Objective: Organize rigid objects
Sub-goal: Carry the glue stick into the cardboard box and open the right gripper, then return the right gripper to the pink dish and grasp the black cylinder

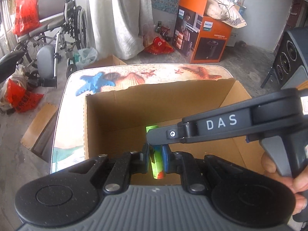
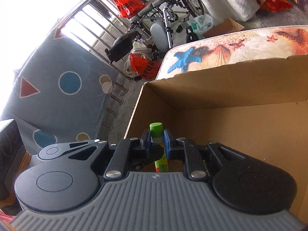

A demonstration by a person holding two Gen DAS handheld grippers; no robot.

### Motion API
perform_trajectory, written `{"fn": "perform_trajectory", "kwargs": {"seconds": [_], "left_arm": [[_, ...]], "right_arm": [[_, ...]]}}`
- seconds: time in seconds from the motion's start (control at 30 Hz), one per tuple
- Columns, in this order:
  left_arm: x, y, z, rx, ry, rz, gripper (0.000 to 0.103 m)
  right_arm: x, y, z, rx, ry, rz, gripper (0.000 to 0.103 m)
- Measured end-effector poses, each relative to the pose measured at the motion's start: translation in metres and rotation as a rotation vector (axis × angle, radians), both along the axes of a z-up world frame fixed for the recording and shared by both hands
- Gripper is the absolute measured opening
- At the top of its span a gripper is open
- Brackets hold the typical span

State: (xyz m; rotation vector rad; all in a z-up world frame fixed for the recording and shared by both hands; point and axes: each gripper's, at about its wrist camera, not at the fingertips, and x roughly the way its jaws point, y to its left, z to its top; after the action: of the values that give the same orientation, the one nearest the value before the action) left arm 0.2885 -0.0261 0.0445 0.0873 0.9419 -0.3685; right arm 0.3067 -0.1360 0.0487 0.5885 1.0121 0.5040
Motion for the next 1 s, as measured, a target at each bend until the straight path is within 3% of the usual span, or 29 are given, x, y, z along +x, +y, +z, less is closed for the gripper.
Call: {"fn": "perform_trajectory", "kwargs": {"seconds": [0.1, 0.27, 0.4, 0.47, 0.53, 0.63, 0.8, 1.0], "left_arm": [[0.019, 0.003, -0.020, 0.045, 0.040, 0.021, 0.015], [0.035, 0.008, -0.031, 0.037, 0.084, 0.063, 0.019], [0.033, 0.007, -0.027, 0.023, 0.085, 0.068, 0.024], [0.030, 0.007, -0.023, 0.018, 0.075, 0.069, 0.028], [0.025, 0.006, -0.016, 0.005, 0.057, 0.066, 0.033], [0.014, 0.007, -0.002, -0.019, 0.026, 0.062, 0.037], [-0.020, 0.016, 0.029, -0.076, -0.040, 0.049, 0.042], [-0.094, 0.029, 0.054, -0.146, -0.115, -0.002, 0.046]], "right_arm": [[0.026, 0.007, -0.025, 0.016, 0.093, 0.014, 0.014], [0.073, 0.027, -0.074, -0.002, 0.226, 0.030, 0.015], [0.085, 0.046, -0.084, -0.109, 0.179, 0.051, 0.016], [0.090, 0.048, -0.085, -0.122, 0.146, 0.057, 0.024], [0.089, 0.047, -0.081, -0.129, 0.122, 0.051, 0.034], [0.083, 0.039, -0.068, -0.133, 0.082, 0.047, 0.041], [0.057, 0.008, -0.034, -0.086, 0.024, 0.008, 0.043], [-0.031, -0.044, 0.023, 0.003, -0.098, -0.022, 0.043]]}}
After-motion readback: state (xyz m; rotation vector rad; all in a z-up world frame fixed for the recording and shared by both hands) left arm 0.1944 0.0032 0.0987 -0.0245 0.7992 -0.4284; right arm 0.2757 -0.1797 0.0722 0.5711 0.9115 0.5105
